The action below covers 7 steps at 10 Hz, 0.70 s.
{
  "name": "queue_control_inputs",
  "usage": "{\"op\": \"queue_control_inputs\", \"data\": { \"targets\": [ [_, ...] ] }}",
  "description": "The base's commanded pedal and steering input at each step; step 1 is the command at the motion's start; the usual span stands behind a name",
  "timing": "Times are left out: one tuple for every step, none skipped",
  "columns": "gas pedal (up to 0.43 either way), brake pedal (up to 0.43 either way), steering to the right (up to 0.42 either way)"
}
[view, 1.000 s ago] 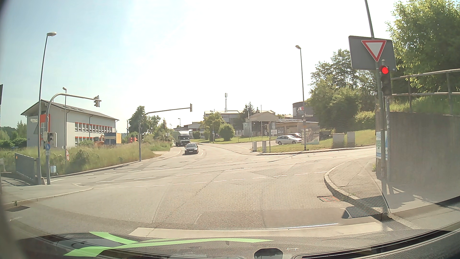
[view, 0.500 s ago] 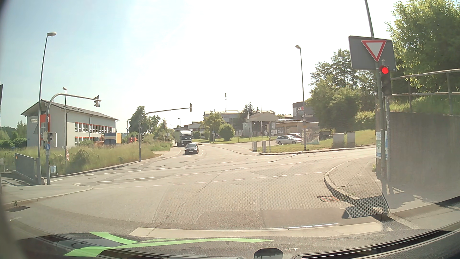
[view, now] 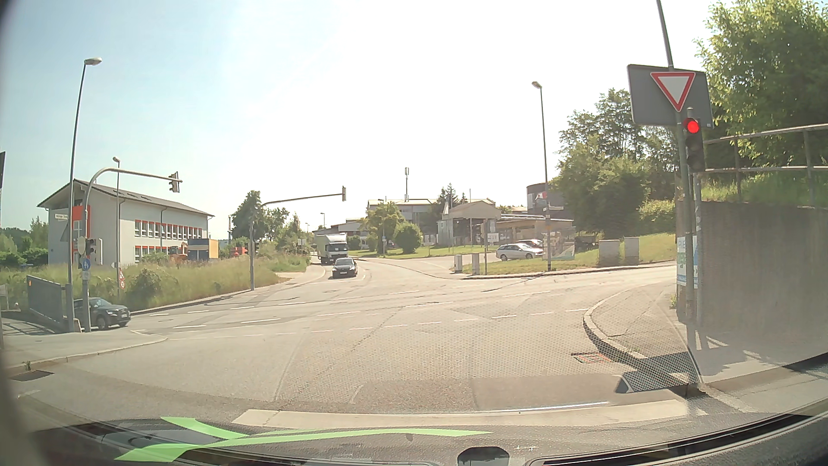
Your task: Follow the waypoints while adhering to traffic rules and regulations
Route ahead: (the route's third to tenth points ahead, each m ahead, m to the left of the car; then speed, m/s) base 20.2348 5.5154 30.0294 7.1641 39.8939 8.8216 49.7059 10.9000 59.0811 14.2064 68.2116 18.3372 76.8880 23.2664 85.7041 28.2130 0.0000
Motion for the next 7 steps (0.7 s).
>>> {"op": "queue_control_inputs", "data": {
  "targets": [
    [0.0,0.22,0.003],
    [0.0,0.22,0.003],
    [0.0,0.22,0.002],
    [0.0,0.22,0.003],
    [0.0,0.22,0.003],
    [0.0,0.22,0.002],
    [0.0,0.22,0.002]
  ]
}}
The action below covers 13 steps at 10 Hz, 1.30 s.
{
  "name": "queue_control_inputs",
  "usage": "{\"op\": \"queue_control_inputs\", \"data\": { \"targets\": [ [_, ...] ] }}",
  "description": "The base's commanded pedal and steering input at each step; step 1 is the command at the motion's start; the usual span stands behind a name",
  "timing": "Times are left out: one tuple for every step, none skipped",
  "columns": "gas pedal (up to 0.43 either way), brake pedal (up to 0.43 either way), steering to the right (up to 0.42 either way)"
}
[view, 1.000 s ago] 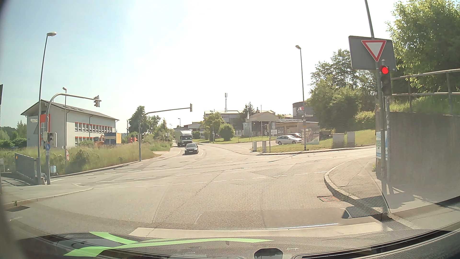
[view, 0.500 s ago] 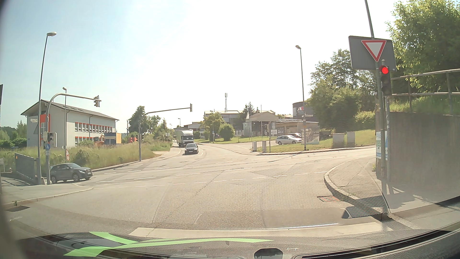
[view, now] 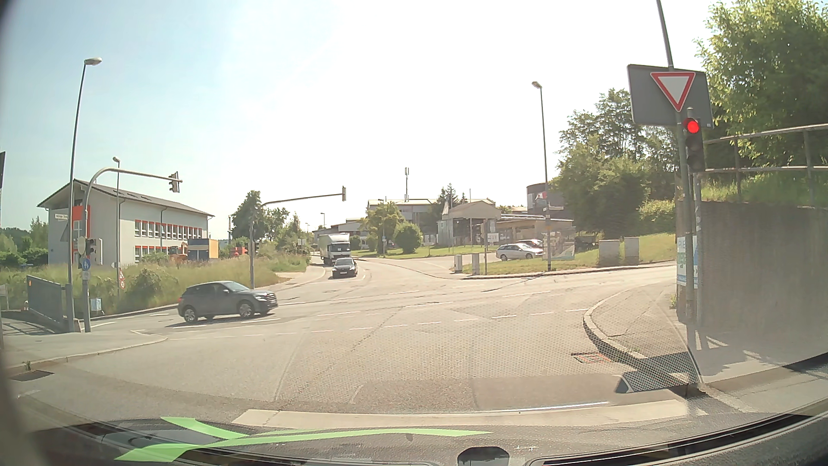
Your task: Follow the waypoints while adhering to traffic rules and regulations
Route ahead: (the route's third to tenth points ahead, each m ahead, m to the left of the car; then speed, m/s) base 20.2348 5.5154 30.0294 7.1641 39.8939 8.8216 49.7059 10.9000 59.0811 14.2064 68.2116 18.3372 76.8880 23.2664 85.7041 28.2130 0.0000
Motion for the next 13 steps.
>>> {"op": "queue_control_inputs", "data": {
  "targets": [
    [0.0,0.22,0.003],
    [0.0,0.22,0.003],
    [0.0,0.22,0.003],
    [0.0,0.22,0.003],
    [0.0,0.22,0.003],
    [0.0,0.22,0.003],
    [0.0,0.22,0.003],
    [0.0,0.22,0.003],
    [0.0,0.22,0.003],
    [0.0,0.22,0.002],
    [0.0,0.22,0.003],
    [0.0,0.22,0.003],
    [0.0,0.22,0.003]
  ]
}}
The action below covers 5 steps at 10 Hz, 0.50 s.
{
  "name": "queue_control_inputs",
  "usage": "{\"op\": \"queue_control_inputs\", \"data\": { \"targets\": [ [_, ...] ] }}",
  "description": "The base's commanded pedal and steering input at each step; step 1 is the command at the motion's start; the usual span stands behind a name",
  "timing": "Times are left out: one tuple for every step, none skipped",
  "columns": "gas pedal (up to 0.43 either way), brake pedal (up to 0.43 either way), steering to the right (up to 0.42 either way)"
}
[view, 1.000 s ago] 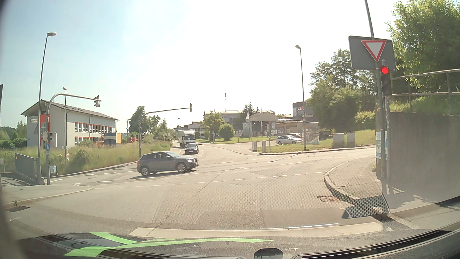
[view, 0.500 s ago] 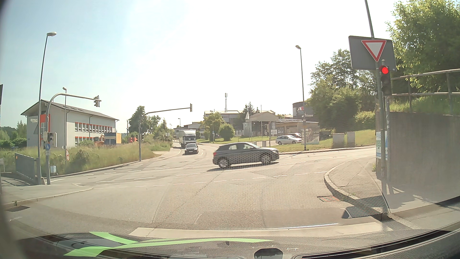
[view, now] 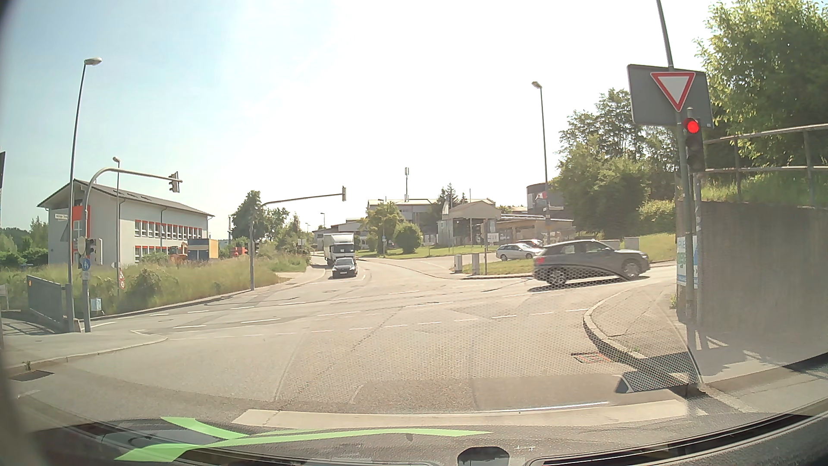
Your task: Follow the waypoints while adhering to traffic rules and regulations
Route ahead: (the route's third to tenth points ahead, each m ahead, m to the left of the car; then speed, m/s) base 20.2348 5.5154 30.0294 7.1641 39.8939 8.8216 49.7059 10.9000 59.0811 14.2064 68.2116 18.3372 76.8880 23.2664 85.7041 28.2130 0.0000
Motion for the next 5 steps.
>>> {"op": "queue_control_inputs", "data": {
  "targets": [
    [0.0,0.22,0.003],
    [0.0,0.22,0.003],
    [0.0,0.22,0.003],
    [0.0,0.22,0.003],
    [0.0,0.22,0.003]
  ]
}}
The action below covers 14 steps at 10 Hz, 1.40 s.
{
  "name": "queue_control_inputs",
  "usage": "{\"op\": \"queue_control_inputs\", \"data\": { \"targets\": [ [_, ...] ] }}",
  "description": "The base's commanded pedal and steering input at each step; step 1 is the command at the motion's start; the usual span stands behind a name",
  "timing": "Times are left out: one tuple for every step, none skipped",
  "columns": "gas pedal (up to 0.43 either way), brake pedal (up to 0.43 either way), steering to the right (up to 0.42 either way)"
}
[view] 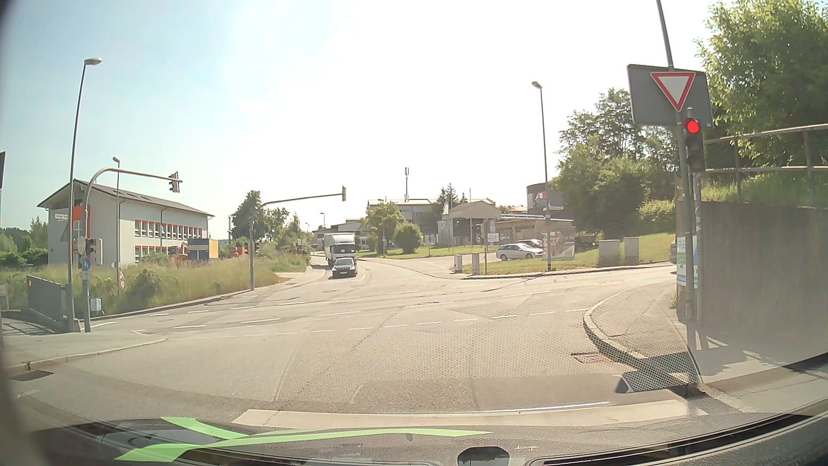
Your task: Follow the waypoints while adhering to traffic rules and regulations
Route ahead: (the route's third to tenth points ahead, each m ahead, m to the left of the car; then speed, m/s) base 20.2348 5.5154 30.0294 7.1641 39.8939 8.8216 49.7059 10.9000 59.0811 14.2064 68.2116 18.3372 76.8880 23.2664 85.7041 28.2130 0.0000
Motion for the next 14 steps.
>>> {"op": "queue_control_inputs", "data": {
  "targets": [
    [0.0,0.22,0.003],
    [0.0,0.22,0.003],
    [0.0,0.22,0.003],
    [0.0,0.22,0.003],
    [0.0,0.22,0.003],
    [0.0,0.22,0.003],
    [0.0,0.22,0.002],
    [0.0,0.22,0.003],
    [0.0,0.22,0.002],
    [0.0,0.22,0.002],
    [0.0,0.22,0.003],
    [0.0,0.22,0.003],
    [0.0,0.22,0.003],
    [0.0,0.22,0.003]
  ]
}}
